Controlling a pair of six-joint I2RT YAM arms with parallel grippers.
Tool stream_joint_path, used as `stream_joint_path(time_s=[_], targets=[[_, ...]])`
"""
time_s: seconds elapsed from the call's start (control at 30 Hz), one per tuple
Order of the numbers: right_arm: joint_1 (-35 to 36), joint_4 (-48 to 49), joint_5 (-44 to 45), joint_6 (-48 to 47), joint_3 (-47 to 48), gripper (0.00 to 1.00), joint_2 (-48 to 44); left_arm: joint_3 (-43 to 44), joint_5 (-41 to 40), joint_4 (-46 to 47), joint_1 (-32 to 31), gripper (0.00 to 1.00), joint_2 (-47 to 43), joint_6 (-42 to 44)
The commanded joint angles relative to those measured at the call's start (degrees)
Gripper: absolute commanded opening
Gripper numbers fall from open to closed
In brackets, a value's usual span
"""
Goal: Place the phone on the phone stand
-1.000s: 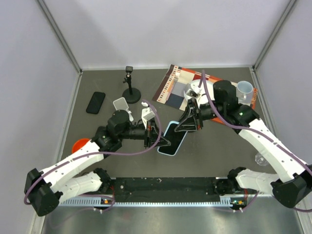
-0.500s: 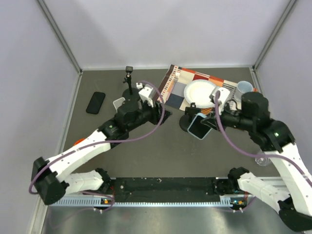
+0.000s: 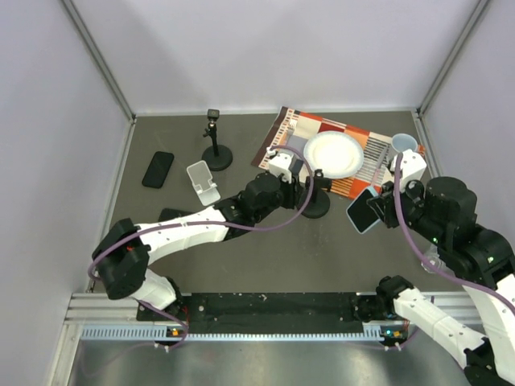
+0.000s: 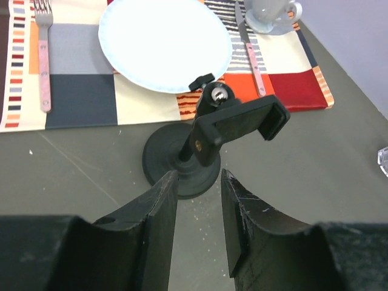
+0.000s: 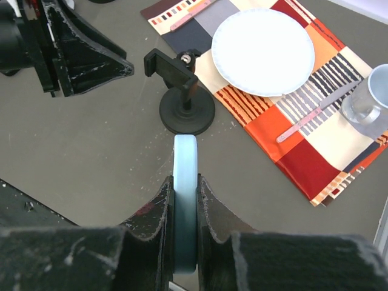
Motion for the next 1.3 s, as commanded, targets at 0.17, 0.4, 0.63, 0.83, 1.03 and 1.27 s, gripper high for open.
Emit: stream_joint_path(time_s=[0.17,0.4,0.63,0.83,1.03,1.27], targets=[[0.0,5.5,-6.0,-3.5,0.5,0.0,-3.5,5.5,-2.3,6.6,-1.1,0.39,4.4,2.4],[0.0,6.6,-9.1,-4.9,0.8,0.0,-4.2,6.7,-2.0,6.5,-1.6,0.35,5.8,3.6],[0.0,6.9,-11.1,-4.9,0.3,0.0,-3.9,6.7,-3.2,6.6,-2.0,0.33,6.9,4.5],[0.0,7.3,-14.0,-6.4,-0.1,0.0,-2.9,7.4,-5.0,6.0,-2.1,0.29,7.6,4.5],[0.0,7.7,-15.1,-7.8,-1.2,0.0,-2.5,8.6,-5.5,5.4,-2.1,0.28,8.3,5.0],[0.0,9.1,-15.8,-8.0,-1.4,0.0,-0.3,9.0,-5.5,4.8,-2.2,0.05,8.5,8.8]])
